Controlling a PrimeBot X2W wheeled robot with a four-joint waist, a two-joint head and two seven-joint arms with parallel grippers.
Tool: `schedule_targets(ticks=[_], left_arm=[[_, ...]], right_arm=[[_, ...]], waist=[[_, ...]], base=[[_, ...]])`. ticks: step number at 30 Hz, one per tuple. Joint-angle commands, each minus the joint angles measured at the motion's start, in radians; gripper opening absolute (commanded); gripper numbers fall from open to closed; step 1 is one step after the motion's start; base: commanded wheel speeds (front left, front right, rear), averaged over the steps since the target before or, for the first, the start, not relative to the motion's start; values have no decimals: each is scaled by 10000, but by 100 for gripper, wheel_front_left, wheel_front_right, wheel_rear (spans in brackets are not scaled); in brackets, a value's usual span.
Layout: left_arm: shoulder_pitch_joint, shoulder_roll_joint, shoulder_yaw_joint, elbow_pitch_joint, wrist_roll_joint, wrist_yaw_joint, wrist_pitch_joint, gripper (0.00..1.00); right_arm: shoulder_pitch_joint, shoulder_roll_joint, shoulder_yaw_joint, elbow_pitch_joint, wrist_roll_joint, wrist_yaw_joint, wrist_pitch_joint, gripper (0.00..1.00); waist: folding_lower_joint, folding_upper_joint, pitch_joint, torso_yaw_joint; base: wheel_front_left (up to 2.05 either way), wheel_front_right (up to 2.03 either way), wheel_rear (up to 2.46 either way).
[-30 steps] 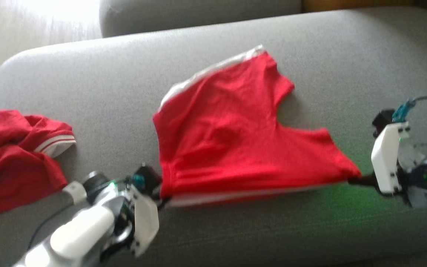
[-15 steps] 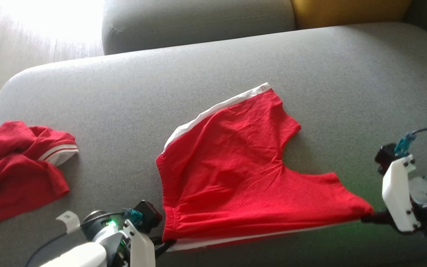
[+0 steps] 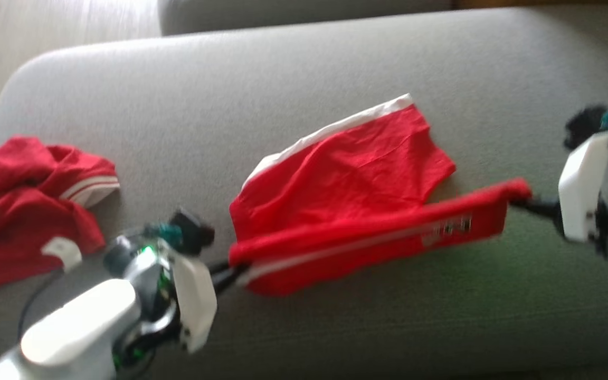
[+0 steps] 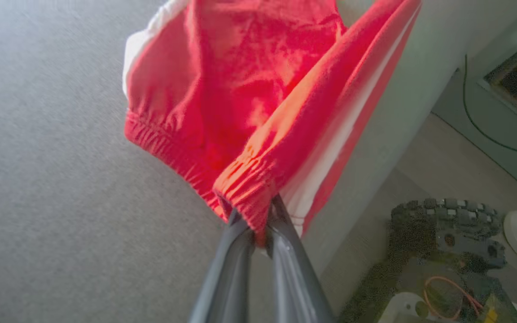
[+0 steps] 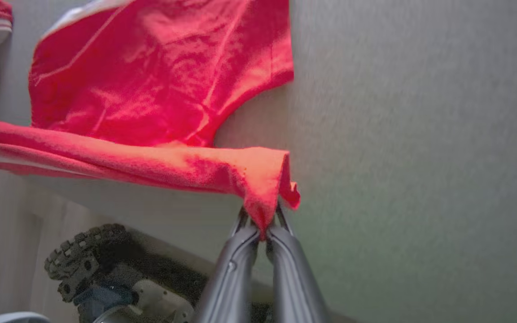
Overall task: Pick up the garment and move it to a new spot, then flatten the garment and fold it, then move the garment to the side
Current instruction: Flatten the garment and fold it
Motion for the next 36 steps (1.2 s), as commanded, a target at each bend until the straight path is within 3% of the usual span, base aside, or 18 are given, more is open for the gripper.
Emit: schedule_targets(ticks=[1, 7, 16, 28, 36], left_arm=[[-640, 418, 638, -122, -86, 121, 23, 0], [-1338, 41, 1137, -41, -499, 163, 76, 0], [-2326, -578, 1317, 808, -207, 126, -206, 0], [-3129, -1422, 1389, 1918, 85, 60, -859, 0], [-3552, -1840, 1389, 2471, 243, 6, -1215, 0]], right_arm=[[-518, -159, -170, -260, -142, -6, -111, 0], [-1646, 136, -380, -76, -596, -6, -558, 0], [-3118, 565, -361, 959, -1211, -6, -1585, 0], [-4286, 951, -269, 2443, -1468, -6, -2938, 0], [-4699, 954, -81, 3002, -1446, -6, -3278, 0]], waist=[[1, -1, 360, 232], [1, -1, 1311, 608], [1, -1, 2353, 1000], [1, -1, 3063, 1372], [1, -1, 3401, 1431]], base=[[0, 0, 0], [0, 0, 0], [0, 0, 0], [0, 0, 0], [0, 0, 0]])
